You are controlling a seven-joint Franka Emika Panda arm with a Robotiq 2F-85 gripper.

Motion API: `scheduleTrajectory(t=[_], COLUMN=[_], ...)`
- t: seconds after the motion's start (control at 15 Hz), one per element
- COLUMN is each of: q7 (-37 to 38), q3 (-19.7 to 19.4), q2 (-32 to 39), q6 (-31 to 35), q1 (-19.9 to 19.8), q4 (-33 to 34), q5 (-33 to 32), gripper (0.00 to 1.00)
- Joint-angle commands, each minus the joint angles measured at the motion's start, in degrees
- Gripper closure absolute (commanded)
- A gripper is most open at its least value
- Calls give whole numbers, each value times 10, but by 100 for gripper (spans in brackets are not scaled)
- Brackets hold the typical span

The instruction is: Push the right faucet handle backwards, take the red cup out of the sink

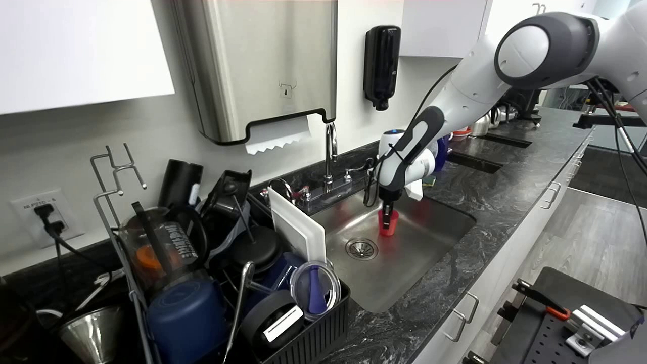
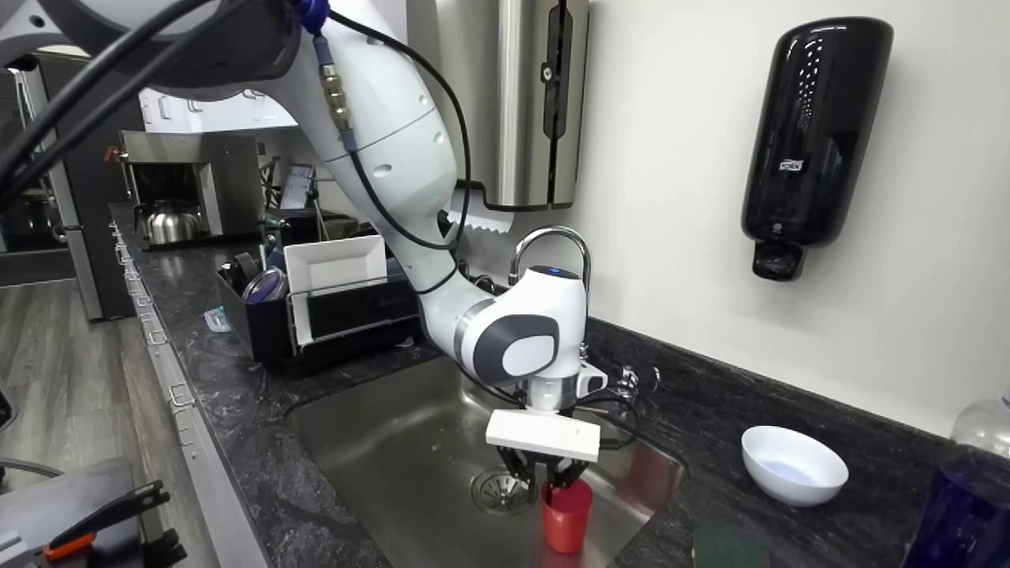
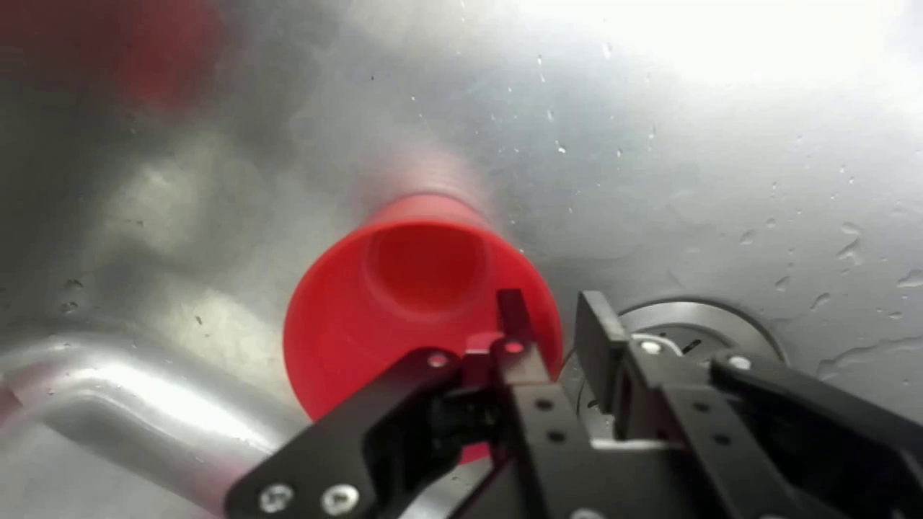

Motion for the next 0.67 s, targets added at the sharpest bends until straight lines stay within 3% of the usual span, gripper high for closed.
scheduleTrajectory(t=[0.0,0.6], q7=[1,31], q3=[-5,-13], q2=[1,-49], q6=[18,-2], q1=[0,7], q4=[-4,-21], q5=[-14,-11], gripper=[99,99])
